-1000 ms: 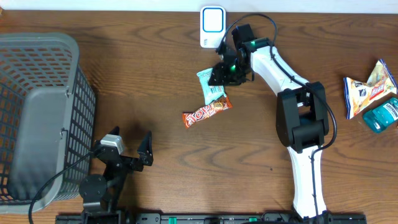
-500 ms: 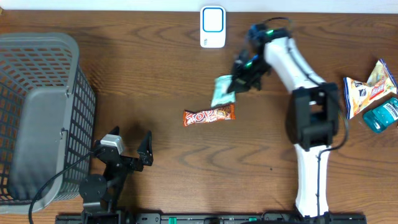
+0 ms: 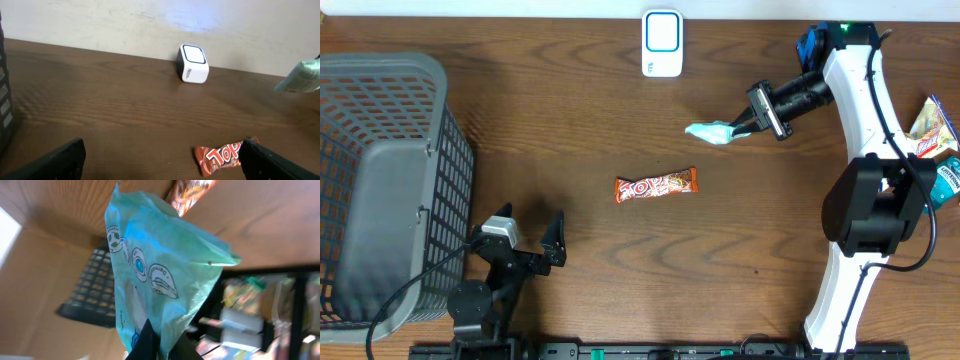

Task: Scan the item barcode
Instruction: 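Lift the wet-wipe pack with the right gripper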

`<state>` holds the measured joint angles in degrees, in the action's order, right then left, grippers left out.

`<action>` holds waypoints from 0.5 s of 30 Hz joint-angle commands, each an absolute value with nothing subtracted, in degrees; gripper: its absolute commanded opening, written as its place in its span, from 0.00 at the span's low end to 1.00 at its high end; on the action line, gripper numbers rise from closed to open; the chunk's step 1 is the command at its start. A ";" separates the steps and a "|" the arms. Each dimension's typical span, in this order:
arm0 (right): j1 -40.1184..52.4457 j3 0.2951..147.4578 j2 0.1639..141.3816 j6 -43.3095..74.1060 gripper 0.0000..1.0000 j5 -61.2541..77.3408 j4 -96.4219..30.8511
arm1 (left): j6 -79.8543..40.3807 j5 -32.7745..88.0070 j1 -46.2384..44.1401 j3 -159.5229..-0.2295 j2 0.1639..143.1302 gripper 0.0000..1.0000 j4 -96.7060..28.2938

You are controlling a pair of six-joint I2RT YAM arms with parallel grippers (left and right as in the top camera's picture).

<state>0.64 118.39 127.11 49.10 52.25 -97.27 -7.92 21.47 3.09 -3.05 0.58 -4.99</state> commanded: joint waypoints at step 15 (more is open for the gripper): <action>-0.03 118.65 127.09 110.89 0.01 48.77 -97.32 | -8.45 21.56 2.81 -2.09 0.23 0.98 -6.66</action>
